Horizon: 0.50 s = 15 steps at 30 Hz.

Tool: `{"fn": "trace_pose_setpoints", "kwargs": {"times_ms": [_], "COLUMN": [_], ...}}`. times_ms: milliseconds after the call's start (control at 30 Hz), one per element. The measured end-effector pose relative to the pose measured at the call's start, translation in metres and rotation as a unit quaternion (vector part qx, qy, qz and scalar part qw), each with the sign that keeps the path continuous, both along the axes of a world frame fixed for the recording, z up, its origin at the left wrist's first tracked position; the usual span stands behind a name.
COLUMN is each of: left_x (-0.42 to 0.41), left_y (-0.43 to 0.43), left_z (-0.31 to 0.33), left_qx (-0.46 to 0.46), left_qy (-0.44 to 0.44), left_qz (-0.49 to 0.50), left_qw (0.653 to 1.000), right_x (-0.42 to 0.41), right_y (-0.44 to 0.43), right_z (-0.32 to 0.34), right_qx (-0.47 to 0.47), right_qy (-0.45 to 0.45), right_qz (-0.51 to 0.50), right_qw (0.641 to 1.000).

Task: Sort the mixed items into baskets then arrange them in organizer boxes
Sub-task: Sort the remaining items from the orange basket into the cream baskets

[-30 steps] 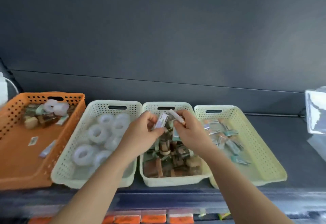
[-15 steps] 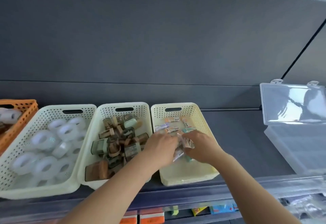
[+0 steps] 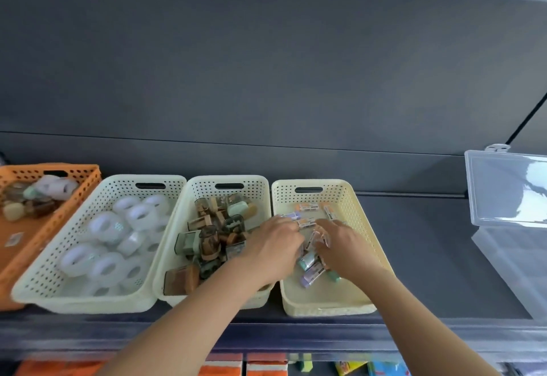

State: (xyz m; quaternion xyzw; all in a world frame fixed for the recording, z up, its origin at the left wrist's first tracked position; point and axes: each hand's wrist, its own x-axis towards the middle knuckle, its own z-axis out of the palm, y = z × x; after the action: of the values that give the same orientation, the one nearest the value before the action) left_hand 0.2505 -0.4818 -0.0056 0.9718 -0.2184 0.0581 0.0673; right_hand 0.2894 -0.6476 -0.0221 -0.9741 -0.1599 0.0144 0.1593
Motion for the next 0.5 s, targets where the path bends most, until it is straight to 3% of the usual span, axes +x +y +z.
{"fn": "trace_pose_setpoints", "kwargs": {"times_ms": [133,500], "left_x": [-0.008,-0.063], "left_y": [0.037,0.197], "left_z": [0.013,0.034], "left_qx": [-0.036,-0.005], "left_qy": [-0.064,-0.068], "left_qz": [0.067,0.281], "left_qw": [0.995,0.957], "right_x": [0.0,-0.028], "right_y": [0.028,0.19], "right_z": [0.014,0.046], "right_qx": [0.017,0.075], "right_qy": [-0.041,-0.071], "right_qz": [0.018,0.196], "right_qw": [0.999,0.975]}}
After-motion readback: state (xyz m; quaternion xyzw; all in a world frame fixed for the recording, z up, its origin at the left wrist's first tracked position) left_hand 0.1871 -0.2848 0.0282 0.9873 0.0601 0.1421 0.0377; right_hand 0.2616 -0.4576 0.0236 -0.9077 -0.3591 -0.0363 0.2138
